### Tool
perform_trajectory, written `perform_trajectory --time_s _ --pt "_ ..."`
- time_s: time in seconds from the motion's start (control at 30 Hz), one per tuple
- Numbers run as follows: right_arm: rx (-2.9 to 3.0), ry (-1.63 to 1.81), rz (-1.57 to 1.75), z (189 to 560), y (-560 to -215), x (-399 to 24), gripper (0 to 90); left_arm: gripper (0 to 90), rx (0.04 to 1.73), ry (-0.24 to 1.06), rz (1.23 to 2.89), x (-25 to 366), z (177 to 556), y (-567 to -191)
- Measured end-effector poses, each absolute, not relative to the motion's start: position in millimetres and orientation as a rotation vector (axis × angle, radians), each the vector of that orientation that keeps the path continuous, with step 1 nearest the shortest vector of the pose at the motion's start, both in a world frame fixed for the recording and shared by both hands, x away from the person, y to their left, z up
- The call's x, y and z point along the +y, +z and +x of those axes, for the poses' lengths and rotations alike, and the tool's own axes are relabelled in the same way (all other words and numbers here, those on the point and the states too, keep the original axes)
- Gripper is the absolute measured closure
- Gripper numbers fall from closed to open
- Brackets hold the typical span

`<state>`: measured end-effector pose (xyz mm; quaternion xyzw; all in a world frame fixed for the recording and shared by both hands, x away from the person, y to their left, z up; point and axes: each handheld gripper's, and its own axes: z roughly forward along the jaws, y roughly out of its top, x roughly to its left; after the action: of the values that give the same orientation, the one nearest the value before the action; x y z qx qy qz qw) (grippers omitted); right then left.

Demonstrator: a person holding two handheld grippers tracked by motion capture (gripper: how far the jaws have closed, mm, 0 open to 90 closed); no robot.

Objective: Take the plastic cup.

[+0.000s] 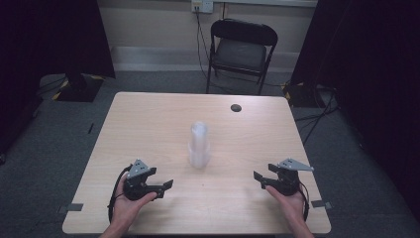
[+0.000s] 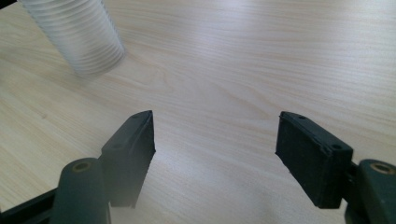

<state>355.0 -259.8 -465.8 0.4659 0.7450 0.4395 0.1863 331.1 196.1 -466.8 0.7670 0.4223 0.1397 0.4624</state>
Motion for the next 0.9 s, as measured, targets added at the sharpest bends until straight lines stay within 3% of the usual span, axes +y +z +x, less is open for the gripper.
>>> perform_trajectory --time_s 0.47,0.9 --pt "2.169 1.244 1.297 351 -469 -256 30.9 18.9 0.966 0.333 1.923 181 331 -464" --pt "2.165 1.298 1.263 342 -462 -251 32.4 23.0 0.862 0.371 1.866 168 327 -438"
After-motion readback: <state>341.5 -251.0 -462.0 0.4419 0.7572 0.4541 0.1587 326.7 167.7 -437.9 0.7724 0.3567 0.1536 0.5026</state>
